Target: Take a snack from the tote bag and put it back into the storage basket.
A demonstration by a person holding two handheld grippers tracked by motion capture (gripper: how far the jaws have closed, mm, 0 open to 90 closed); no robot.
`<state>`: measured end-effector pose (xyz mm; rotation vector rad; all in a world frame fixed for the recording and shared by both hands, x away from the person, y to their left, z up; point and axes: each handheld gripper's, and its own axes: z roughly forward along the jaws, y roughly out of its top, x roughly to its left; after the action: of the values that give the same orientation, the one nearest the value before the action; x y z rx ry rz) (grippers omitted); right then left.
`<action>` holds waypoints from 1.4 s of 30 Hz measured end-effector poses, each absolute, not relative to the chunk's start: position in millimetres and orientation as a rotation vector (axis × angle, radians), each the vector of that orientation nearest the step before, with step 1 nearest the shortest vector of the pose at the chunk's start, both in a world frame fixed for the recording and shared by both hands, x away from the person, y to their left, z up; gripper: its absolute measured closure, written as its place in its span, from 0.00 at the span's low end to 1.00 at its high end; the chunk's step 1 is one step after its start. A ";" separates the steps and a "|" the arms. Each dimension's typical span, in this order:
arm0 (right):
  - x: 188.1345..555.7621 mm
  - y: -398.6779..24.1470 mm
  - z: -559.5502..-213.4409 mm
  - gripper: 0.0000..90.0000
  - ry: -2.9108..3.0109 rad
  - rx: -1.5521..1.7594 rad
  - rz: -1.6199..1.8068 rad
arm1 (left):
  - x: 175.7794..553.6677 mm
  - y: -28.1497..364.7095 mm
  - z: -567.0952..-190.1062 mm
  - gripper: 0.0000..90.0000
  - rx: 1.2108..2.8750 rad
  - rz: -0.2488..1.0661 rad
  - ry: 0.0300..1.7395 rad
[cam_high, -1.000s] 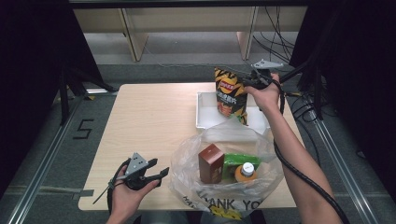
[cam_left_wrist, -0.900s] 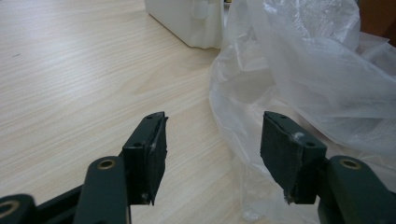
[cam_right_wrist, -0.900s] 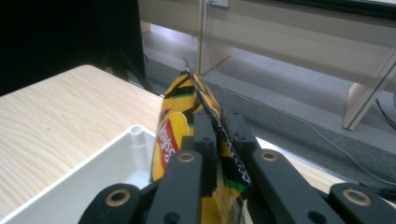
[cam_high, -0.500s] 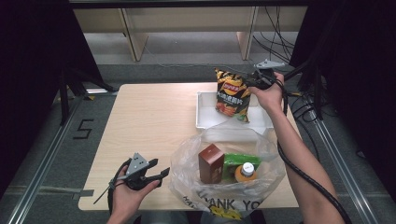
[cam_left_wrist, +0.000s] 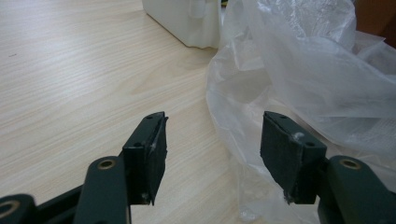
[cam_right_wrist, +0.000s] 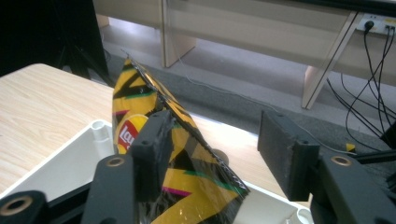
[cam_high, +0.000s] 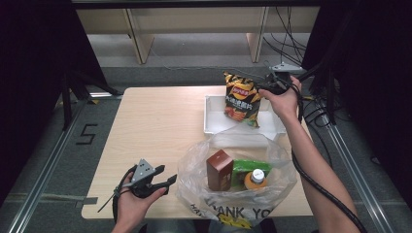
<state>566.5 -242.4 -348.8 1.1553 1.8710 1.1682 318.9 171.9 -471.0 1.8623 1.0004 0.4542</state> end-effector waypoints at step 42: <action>517.8 -244.8 -390.4 1.00 2.173 1.202 1.137 | 318.1 172.7 -469.1 0.46 1.856 0.466 0.999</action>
<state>517.8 -244.8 -390.4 1.2019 2.1729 1.1372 318.1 172.7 -469.1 1.8559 0.9990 0.4665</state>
